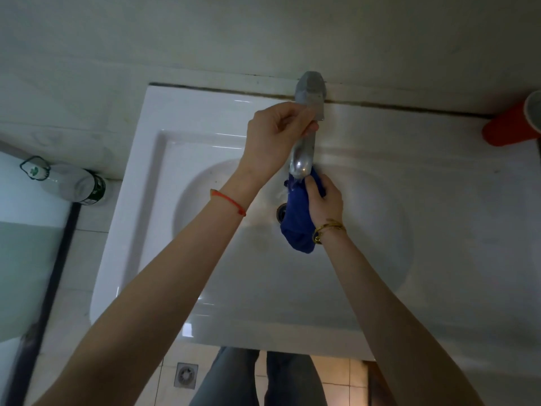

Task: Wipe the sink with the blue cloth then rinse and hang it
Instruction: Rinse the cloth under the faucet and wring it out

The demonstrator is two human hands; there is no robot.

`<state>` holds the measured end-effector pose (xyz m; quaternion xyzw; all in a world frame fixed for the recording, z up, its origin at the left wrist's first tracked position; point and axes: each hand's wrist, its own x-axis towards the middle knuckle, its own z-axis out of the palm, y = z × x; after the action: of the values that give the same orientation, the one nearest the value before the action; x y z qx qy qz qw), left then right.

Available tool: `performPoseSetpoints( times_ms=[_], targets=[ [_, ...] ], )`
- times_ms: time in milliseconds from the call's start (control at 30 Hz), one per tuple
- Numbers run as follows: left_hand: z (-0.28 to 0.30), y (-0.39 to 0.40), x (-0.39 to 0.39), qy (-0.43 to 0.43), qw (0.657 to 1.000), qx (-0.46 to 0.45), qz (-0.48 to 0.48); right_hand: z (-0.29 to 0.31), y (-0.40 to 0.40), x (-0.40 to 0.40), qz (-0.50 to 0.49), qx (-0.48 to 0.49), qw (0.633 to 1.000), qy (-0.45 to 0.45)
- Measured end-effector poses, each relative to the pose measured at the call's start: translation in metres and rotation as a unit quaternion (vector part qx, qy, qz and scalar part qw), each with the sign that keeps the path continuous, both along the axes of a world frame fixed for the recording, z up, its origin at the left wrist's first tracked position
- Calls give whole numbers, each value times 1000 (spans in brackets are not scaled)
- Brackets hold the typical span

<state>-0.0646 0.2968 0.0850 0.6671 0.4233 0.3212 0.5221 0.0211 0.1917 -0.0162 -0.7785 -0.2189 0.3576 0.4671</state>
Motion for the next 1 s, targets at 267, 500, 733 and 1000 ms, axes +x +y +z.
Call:
performPoseSetpoints(
  times_ms=[267, 500, 733, 1000],
  targets=[
    [-92, -70, -43, 144, 953, -236, 127, -16, 9, -13, -82, 23, 988, 129],
    [-114, -72, -34, -9, 899, -432, 69, -27, 14, -13, -81, 31, 985, 148],
    [-127, -38, -45, 37, 952, -301, -40, -31, 13, 12, 43, -24, 993, 111],
    [-121, -74, -10, -72, 870, -385, 299, -38, 7, -32, -210, 68, 937, 270]
  ],
)
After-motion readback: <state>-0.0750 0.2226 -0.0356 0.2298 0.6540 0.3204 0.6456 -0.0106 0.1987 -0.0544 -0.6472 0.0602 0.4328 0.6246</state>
